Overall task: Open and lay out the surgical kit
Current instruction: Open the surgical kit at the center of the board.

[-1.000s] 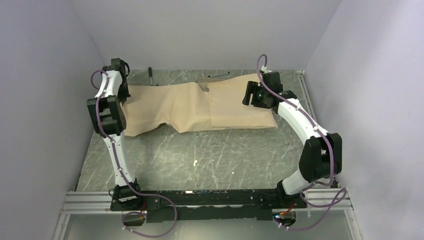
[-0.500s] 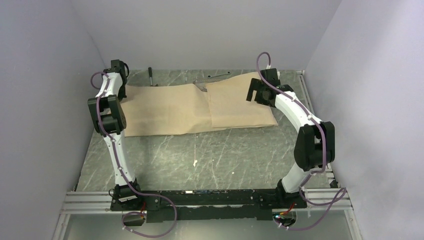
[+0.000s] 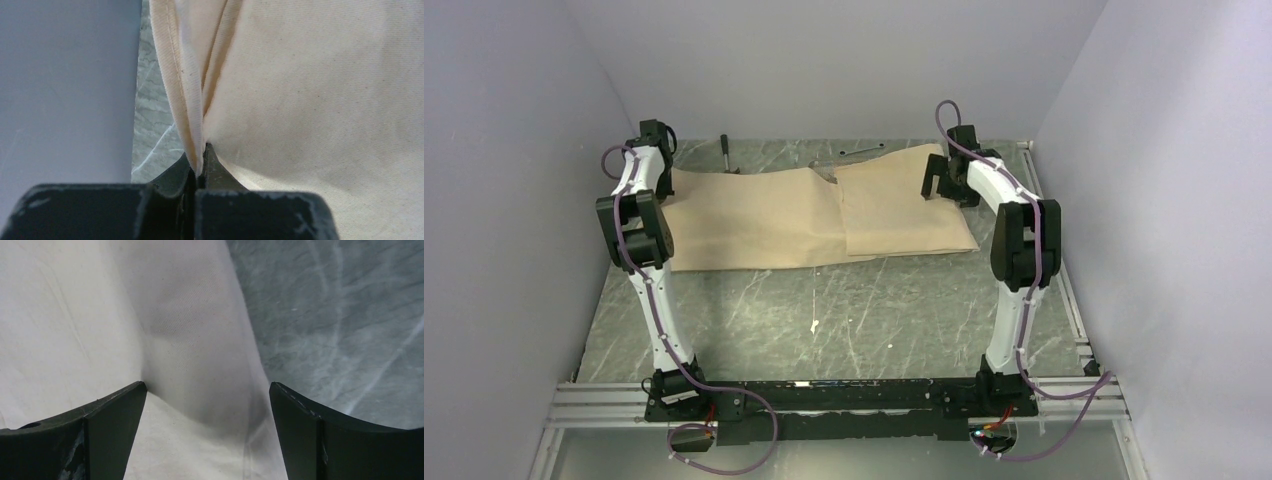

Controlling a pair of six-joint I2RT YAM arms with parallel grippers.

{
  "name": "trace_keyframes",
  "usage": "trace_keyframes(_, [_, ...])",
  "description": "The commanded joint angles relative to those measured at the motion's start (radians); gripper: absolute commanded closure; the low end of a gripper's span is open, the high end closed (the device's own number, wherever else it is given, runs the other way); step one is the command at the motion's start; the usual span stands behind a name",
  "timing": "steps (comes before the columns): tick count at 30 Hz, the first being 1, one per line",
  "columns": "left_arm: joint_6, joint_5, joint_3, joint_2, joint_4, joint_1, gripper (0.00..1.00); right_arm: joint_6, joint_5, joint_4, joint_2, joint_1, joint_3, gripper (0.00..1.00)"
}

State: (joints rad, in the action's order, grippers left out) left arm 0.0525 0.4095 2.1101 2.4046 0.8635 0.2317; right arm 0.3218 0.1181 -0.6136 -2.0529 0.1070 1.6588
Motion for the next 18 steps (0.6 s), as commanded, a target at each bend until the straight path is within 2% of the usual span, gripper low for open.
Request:
trace_keyframes(1, [0.053, 0.052, 0.072, 0.024, -0.074, 0.046, 1.00, 0.008, -0.149, -0.040, -0.007, -0.001, 0.043, 0.02])
trace_keyframes(6, [0.071, 0.052, 0.103, 0.042, -0.095, 0.056, 1.00, 0.125, -0.249, 0.040, 0.045, 0.005, -0.071, 0.08])
trace_keyframes(10, [0.089, 0.070, 0.138, 0.066, -0.096, 0.068, 1.00, 0.192, -0.262, 0.086, 0.080, 0.024, -0.144, 0.11])
trace_keyframes(18, [0.133, 0.154, 0.145, 0.100, -0.123, 0.087, 1.00, 0.254, -0.254, 0.107, 0.077, 0.073, -0.150, 0.13])
